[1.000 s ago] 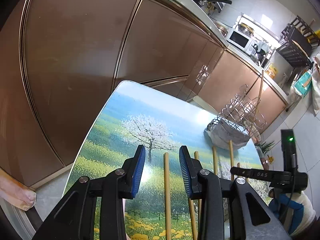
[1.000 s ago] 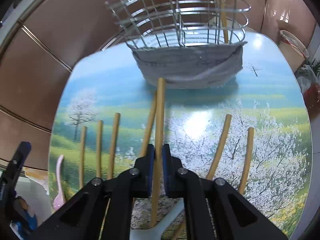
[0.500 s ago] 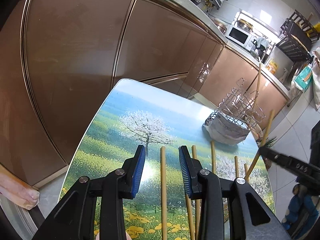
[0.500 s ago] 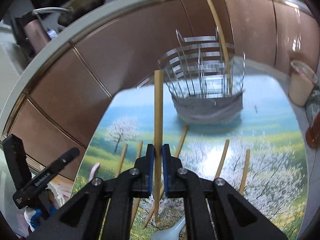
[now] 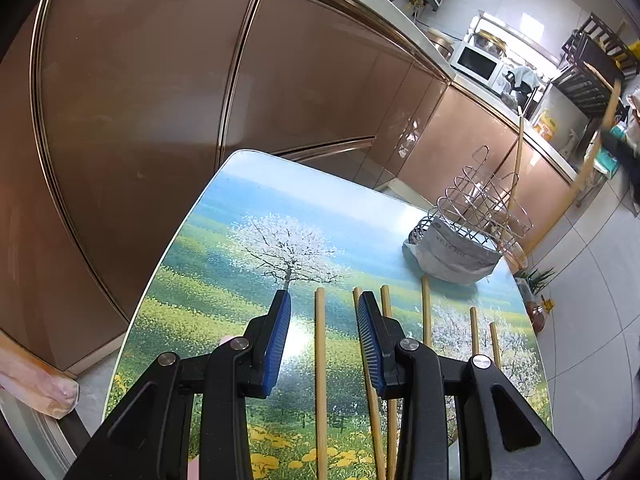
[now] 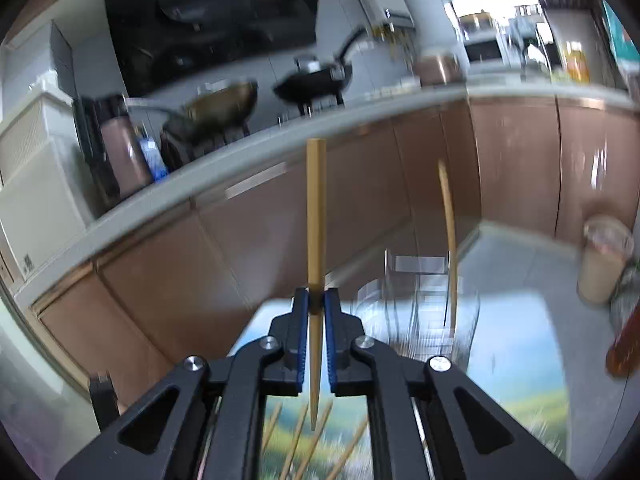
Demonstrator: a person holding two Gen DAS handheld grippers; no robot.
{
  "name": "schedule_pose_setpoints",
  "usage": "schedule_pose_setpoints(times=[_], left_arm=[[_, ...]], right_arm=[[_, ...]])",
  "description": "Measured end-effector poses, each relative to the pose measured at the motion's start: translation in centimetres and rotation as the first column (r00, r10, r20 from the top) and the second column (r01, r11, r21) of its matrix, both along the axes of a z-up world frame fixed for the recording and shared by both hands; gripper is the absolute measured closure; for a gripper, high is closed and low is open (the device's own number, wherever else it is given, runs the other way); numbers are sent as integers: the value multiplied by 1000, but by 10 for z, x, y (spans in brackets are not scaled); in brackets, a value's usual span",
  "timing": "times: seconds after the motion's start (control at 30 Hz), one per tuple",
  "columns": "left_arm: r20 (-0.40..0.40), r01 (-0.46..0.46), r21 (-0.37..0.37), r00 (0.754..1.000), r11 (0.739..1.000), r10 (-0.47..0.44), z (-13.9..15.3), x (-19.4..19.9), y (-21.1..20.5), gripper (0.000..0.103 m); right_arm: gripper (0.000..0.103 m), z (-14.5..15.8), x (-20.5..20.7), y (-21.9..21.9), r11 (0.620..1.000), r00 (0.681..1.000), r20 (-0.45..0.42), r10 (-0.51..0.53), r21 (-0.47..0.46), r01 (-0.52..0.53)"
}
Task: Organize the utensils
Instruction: 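Carry the chopstick into the wire holder and open the right gripper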
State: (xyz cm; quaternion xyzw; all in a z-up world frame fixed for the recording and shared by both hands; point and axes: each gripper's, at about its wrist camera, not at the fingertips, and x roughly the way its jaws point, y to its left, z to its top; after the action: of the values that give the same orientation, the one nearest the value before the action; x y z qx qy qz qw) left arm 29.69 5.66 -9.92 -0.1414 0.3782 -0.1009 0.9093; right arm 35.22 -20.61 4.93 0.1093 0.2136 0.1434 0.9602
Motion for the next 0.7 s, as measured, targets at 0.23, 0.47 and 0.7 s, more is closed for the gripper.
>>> schedule_pose_setpoints(times=[0.23,0.47,0.7], left_arm=[[-1,-2,2,1000,1000,2,0,6,1,70],[-24,-22,9,999,1000,22,-8,11,7,70],[-35,-38,15,999,999,39,-9,8,12,70]], right_arm=[[96,35,38,7,990,988,135,-69,-109,84],[96,-38,78,11,962,981,128,-149,-209,174],[95,-101,78,7,956,983,32,-181,-228,184]])
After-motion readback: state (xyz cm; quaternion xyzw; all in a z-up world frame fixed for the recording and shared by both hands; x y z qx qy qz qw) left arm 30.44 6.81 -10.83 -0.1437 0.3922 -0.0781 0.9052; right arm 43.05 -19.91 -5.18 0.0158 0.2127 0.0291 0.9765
